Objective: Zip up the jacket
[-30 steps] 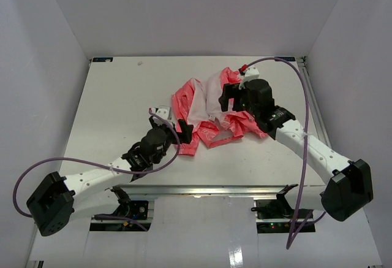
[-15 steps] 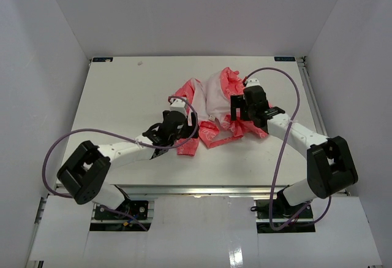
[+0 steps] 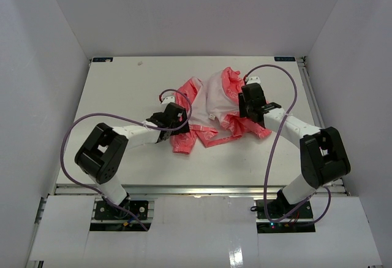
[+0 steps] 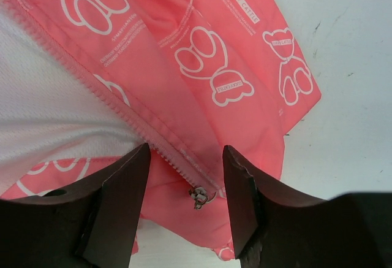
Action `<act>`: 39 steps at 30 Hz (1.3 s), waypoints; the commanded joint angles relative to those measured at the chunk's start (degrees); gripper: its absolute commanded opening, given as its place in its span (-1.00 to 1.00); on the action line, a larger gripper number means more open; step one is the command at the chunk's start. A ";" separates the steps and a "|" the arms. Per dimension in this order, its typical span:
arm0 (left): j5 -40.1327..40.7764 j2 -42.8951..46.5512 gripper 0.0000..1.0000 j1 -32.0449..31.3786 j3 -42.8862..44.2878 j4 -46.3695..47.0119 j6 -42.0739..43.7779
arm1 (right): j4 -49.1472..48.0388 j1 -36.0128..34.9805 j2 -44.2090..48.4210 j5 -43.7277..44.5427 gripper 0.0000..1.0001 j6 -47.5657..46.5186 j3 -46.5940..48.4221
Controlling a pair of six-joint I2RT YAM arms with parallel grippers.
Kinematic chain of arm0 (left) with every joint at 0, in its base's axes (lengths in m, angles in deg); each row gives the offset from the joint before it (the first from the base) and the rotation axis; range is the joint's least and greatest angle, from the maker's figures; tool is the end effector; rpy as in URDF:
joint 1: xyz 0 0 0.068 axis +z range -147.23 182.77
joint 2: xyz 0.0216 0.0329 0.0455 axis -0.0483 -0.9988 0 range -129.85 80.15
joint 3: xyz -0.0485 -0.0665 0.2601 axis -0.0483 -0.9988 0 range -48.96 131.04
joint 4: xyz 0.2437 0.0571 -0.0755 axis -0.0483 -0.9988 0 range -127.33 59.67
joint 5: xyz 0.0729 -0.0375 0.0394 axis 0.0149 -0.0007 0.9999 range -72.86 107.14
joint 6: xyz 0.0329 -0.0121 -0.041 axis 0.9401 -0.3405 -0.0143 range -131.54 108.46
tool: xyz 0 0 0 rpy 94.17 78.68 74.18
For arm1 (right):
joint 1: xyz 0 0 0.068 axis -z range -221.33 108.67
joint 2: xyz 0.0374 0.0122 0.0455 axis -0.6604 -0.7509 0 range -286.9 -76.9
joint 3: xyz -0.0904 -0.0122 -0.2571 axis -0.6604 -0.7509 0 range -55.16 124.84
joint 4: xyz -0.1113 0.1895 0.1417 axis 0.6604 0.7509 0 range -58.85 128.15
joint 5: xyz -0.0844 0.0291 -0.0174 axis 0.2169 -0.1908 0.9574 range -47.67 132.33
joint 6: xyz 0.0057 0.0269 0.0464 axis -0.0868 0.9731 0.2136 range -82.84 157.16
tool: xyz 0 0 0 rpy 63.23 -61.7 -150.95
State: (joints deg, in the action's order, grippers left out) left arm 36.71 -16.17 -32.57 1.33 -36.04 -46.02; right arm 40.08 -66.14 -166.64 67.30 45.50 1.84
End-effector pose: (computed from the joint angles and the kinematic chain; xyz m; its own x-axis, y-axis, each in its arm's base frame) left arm 0.2752 -0.1805 0.1568 -0.7407 -0.1287 -0.6594 -0.0528 0.9896 -0.1337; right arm 0.3121 0.1276 0.2248 -0.6107 -0.1375 -0.7798 -0.0055 0.9855 -0.1694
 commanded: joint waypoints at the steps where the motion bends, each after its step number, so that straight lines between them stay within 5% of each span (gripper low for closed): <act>1: 6.71 0.23 0.96 2.11 0.57 -7.44 -6.25 | -0.93 0.37 -0.18 0.02 0.11 -0.05 1.50; 4: 9.12 4.83 0.96 2.05 -1.19 -7.35 -7.86 | -0.55 0.30 -0.67 -1.40 -0.08 0.50 1.52; 8: 8.93 15.32 0.96 0.57 -5.84 -2.21 -5.14 | 1.22 0.37 -1.15 -5.26 -0.82 1.93 1.81; 13: -1.89 30.64 0.95 -6.09 -16.61 16.73 5.42 | 0.37 -2.61 3.92 -9.67 -0.84 3.90 -1.38; 18: -13.04 38.37 0.96 -6.92 -22.37 26.20 6.63 | -3.57 -9.03 11.06 -16.77 -0.85 5.59 -7.47; 27: -28.00 27.98 0.86 -6.85 -18.43 28.30 4.82 | -12.53 -20.97 21.41 -22.47 -0.85 8.10 -14.41; 39: -39.10 17.66 0.86 -6.76 -14.07 28.87 4.56 | -16.17 -30.19 20.04 -21.02 -0.85 7.06 -15.34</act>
State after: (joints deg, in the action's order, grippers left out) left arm 2.80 3.95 -39.33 -15.84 -9.28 -41.12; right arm 28.74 -93.31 -146.68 48.13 52.49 -13.84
